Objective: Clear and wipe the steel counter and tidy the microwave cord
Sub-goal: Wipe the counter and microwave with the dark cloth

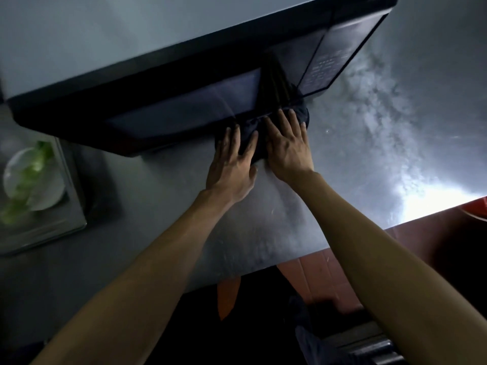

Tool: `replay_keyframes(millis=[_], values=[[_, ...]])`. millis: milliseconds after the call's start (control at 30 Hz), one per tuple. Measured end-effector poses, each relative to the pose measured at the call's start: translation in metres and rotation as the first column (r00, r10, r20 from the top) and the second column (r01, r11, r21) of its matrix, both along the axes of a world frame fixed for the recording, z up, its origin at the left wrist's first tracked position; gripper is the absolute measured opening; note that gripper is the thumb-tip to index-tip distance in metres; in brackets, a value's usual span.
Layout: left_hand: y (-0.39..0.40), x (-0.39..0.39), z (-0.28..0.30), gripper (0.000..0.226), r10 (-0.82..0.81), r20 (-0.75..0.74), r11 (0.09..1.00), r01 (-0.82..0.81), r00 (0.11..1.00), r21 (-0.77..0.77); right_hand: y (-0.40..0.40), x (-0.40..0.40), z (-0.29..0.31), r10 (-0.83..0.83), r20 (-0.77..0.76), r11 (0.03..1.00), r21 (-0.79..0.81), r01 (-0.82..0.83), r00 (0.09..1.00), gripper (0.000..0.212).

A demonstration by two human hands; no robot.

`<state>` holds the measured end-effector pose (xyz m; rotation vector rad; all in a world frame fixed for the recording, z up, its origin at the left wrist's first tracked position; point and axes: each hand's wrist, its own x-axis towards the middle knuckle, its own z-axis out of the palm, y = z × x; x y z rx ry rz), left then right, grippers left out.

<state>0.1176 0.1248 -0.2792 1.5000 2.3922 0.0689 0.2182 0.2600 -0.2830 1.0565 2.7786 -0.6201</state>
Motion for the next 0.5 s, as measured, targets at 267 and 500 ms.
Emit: replay_keyframes(millis=[267,500], values=[[-0.071,-0.034,0.003,0.078,0.089,-0.027,0.995,-0.088,0.996,0.036,-0.069,-0.046,0.003,0.039,-0.003,0.999,-0.019,-0.039,0.999,0.054],[-0.144,-0.072,0.005,0.079,0.142,-0.033,0.988,-0.140,0.989,0.062,-0.140,-0.091,0.005,0.083,0.004,0.996,-0.033,-0.082,0.997,0.054]])
